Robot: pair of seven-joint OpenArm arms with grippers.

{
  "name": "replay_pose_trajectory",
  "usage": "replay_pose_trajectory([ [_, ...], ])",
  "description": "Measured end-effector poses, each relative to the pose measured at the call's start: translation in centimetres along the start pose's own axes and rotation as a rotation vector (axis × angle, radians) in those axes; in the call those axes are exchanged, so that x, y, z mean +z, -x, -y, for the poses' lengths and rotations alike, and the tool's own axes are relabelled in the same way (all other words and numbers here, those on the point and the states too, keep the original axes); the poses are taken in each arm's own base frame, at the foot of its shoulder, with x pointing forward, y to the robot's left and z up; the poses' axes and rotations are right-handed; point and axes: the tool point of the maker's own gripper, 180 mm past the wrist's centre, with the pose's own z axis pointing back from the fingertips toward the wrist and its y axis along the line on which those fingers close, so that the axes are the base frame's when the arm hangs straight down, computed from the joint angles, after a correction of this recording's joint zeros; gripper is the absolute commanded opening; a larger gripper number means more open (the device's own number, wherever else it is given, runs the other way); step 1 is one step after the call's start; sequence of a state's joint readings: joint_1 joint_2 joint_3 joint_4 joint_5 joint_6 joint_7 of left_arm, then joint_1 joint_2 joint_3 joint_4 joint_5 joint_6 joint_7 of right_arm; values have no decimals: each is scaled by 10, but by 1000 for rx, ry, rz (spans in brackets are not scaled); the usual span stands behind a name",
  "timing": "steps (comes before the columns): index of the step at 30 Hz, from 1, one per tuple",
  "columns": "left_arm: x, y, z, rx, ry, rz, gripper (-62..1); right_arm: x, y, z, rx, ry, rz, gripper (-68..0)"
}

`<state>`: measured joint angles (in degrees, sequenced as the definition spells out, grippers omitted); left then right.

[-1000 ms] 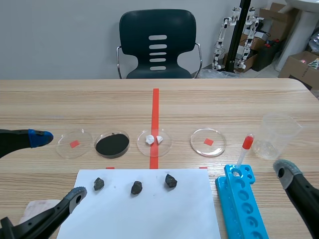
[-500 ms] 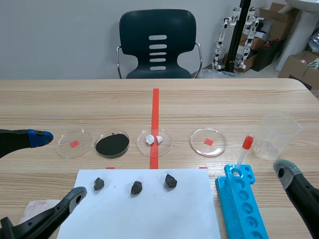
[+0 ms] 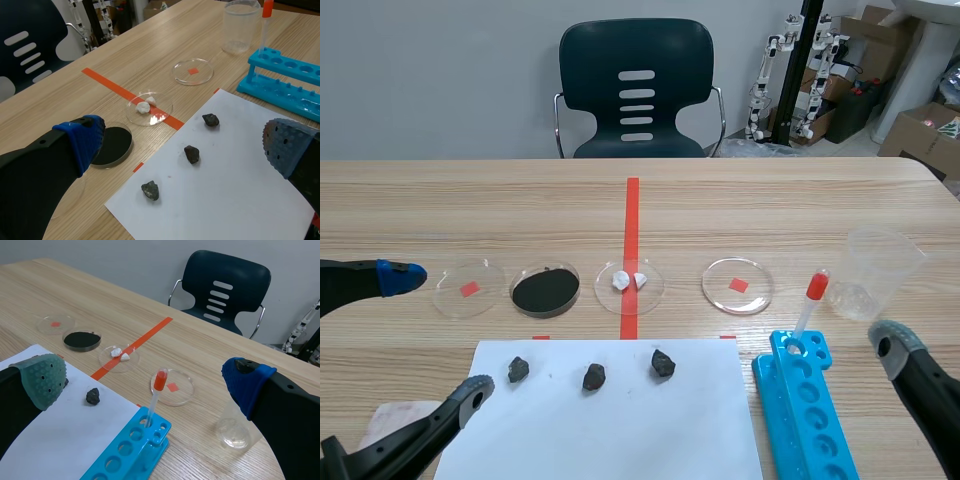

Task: Pick up the middle mineral with the left hand

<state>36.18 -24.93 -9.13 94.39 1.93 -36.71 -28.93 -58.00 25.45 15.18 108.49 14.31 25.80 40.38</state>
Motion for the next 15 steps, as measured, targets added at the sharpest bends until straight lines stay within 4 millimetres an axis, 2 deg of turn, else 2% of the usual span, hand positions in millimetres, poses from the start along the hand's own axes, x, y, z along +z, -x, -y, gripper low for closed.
replay_pose_trajectory([
  [5, 0, 1, 0, 3, -2, -7, 14, 0, 0, 0, 0, 0, 0, 4],
  [11, -3, 19, -8, 65, -35, -138, 14, 0, 0, 0, 0, 0, 0, 4],
  [15, -13, 32, -17, 151, -53, -230, 14, 0, 1, 0, 0, 0, -5, 4],
])
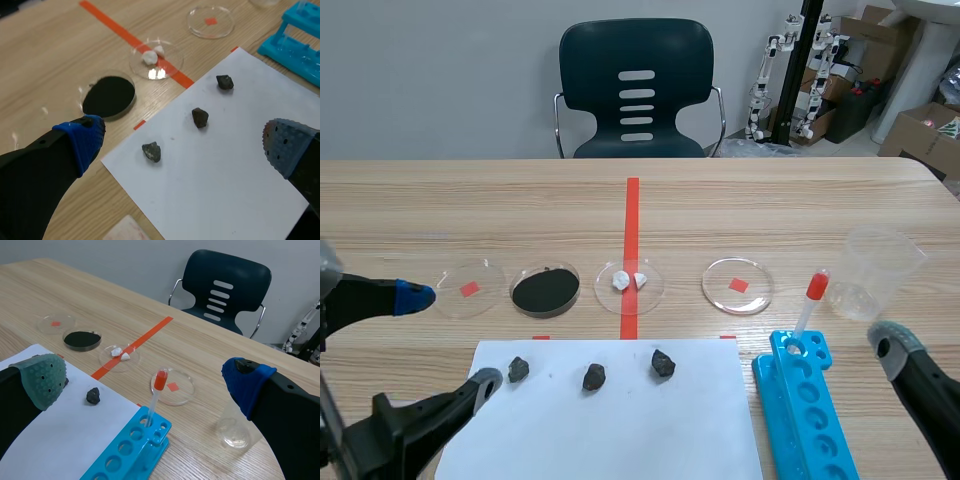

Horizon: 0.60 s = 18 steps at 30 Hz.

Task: Pick up the middle mineral with the left hand

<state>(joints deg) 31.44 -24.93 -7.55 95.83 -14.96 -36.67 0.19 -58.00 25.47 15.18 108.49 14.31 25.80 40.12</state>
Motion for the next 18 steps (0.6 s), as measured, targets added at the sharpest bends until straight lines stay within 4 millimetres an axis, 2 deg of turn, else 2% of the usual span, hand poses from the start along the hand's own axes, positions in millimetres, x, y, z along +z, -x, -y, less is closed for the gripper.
replay_pose_trajectory([
  [3, -7, -7, -11, 65, -20, -3, 14, 0, 1, 0, 1, -1, -4, 4],
  [7, -10, -6, -41, 150, -146, -47, 14, 0, 2, 0, 1, -1, -11, 4],
  [18, -31, 16, -59, 369, -246, -317, 14, 0, 2, 0, 1, -1, -11, 4],
])
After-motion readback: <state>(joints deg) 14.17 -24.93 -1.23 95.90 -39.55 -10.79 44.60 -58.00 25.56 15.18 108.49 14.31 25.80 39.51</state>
